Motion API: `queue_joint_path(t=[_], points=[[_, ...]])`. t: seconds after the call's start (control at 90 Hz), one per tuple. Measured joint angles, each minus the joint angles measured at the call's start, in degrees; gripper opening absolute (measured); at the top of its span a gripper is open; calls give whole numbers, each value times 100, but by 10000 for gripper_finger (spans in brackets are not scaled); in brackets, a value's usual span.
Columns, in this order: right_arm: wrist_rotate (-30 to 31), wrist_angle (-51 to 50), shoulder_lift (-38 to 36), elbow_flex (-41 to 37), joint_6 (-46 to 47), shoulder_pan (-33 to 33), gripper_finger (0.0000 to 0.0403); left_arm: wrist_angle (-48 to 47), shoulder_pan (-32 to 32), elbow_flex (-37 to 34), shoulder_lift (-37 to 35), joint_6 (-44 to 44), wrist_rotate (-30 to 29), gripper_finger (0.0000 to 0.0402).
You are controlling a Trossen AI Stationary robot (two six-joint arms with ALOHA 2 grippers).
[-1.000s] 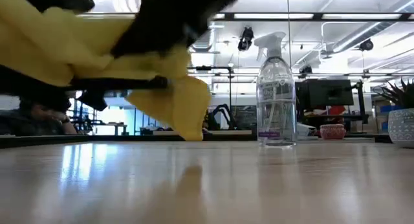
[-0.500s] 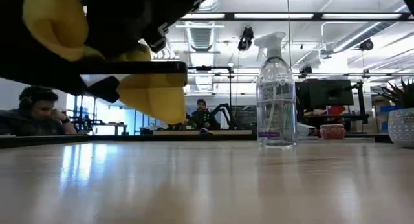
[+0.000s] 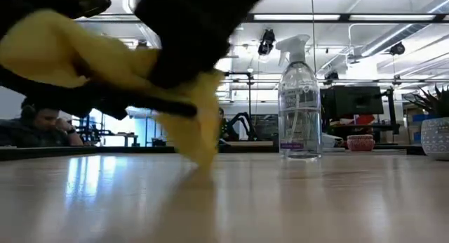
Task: Apply microfiber cloth
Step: Wipe the black cellphone with the yellow microfiber cloth
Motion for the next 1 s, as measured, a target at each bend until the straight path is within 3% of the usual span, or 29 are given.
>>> queue_joint_path(t=[0.267,0.4,0.622,1.0], points=[[31,-2404,-105,-85,1351,368,0,3,-170,-17,-75,-32,-187,318],[76,-2901,-114,-226,1882,601,0,-33,-297,-25,-125,-70,-509,318],[81,-2092,-127,-542,2218,783,0,66,-477,-39,-140,-138,-1171,318],[-127,150,-107,-1126,1643,836,0,156,-827,-284,-512,-382,-2171,318]])
